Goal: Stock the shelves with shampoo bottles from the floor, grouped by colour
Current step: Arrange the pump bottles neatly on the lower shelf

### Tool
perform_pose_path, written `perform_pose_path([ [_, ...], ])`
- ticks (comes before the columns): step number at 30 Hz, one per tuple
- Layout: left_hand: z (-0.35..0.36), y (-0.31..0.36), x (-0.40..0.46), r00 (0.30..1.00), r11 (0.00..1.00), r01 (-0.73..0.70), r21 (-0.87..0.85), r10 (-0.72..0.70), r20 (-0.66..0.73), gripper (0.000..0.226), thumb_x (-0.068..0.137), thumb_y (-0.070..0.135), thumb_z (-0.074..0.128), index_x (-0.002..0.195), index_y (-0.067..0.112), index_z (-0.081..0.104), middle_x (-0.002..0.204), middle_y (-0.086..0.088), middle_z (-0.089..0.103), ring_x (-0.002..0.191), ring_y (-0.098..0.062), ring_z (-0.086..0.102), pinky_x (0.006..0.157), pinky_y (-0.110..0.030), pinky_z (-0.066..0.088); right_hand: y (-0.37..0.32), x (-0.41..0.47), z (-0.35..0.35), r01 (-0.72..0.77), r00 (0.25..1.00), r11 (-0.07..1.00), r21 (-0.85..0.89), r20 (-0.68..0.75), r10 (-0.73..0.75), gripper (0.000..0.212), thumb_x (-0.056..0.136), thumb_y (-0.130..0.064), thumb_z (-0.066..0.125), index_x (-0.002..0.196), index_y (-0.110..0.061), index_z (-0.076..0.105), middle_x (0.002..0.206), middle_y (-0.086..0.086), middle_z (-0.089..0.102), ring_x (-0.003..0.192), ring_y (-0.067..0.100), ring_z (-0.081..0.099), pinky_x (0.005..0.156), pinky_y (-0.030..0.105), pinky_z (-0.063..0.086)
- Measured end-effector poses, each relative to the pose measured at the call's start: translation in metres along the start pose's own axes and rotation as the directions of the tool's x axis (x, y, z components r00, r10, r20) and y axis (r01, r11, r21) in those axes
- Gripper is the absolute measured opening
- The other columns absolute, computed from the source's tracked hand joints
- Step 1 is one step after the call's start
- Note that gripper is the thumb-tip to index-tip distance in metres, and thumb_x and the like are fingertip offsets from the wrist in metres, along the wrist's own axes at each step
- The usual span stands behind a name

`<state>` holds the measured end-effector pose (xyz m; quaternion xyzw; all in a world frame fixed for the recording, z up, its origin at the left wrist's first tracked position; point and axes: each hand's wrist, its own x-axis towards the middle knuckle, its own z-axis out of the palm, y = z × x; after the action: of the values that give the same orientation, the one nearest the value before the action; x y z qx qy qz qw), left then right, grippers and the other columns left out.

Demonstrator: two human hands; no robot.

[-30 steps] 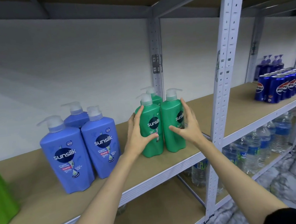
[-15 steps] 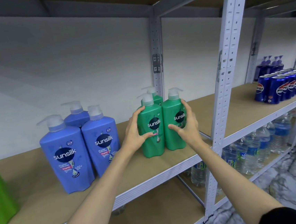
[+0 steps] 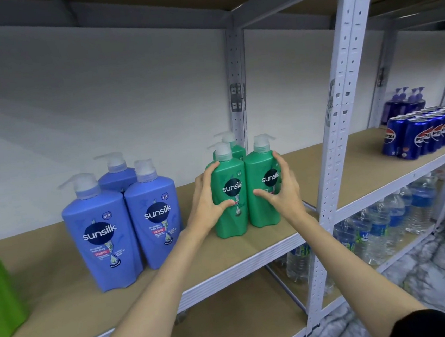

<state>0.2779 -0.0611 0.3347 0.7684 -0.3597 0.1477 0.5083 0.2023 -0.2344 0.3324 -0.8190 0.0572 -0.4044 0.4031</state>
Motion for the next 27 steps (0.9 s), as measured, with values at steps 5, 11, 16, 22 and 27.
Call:
perform_pose_path([
  [5,-0.004,0.0,0.001,1.0,1.0,0.011,-0.02,-0.01,0.016,0.091,0.063,0.008,0.081,0.137,0.027,0.03,0.135,-0.005,0.041,0.123,-0.014,0.041,0.107,-0.032,0.034,0.0,0.0,0.002,-0.008,1.0,1.0,-0.015,-0.002,0.008,0.095,0.071,-0.02,0.079,0.145,-0.029,0.02,0.134,0.012,0.04,0.111,0.005,0.036,0.095,0.025,0.03],
  [11,-0.005,0.002,0.0,0.998,0.998,0.051,-0.028,-0.05,0.029,0.092,0.066,0.009,0.08,0.138,0.032,0.027,0.138,-0.006,0.038,0.128,-0.017,0.038,0.109,-0.031,0.031,0.0,0.001,0.002,-0.011,1.0,1.0,-0.025,0.011,0.011,0.095,0.071,-0.021,0.079,0.145,-0.029,0.02,0.134,0.012,0.04,0.11,0.006,0.037,0.095,0.026,0.031],
  [16,-0.014,0.018,-0.011,0.985,0.993,0.115,0.03,-0.118,0.125,0.104,0.069,0.009,0.077,0.145,0.033,0.009,0.153,-0.011,0.013,0.143,-0.019,0.008,0.109,-0.023,0.012,-0.008,-0.004,-0.001,-0.032,0.998,0.997,-0.071,0.043,0.035,0.1,0.072,-0.02,0.078,0.147,-0.03,0.012,0.138,0.012,0.039,0.118,0.009,0.039,0.102,0.032,0.033],
  [22,-0.042,0.041,-0.052,0.988,0.982,0.043,0.186,-0.07,0.137,0.074,0.081,0.014,0.067,0.142,0.022,0.026,0.151,-0.006,0.017,0.14,-0.022,0.016,0.113,-0.031,0.015,-0.025,-0.022,-0.037,-0.092,0.993,0.959,-0.269,0.044,0.108,0.082,0.077,-0.027,0.073,0.144,-0.026,0.025,0.145,0.014,0.031,0.132,0.029,0.035,0.107,0.044,0.031],
  [27,-0.038,0.053,-0.066,0.965,0.95,-0.099,0.296,0.018,0.263,0.055,0.086,0.022,0.06,0.136,0.021,0.035,0.136,-0.001,0.04,0.125,-0.021,0.036,0.104,-0.036,0.033,-0.034,-0.031,-0.039,-0.029,0.991,0.934,-0.357,0.113,0.074,0.057,0.08,-0.028,0.07,0.131,-0.02,0.045,0.134,0.012,0.045,0.125,0.028,0.043,0.105,0.038,0.034],
])
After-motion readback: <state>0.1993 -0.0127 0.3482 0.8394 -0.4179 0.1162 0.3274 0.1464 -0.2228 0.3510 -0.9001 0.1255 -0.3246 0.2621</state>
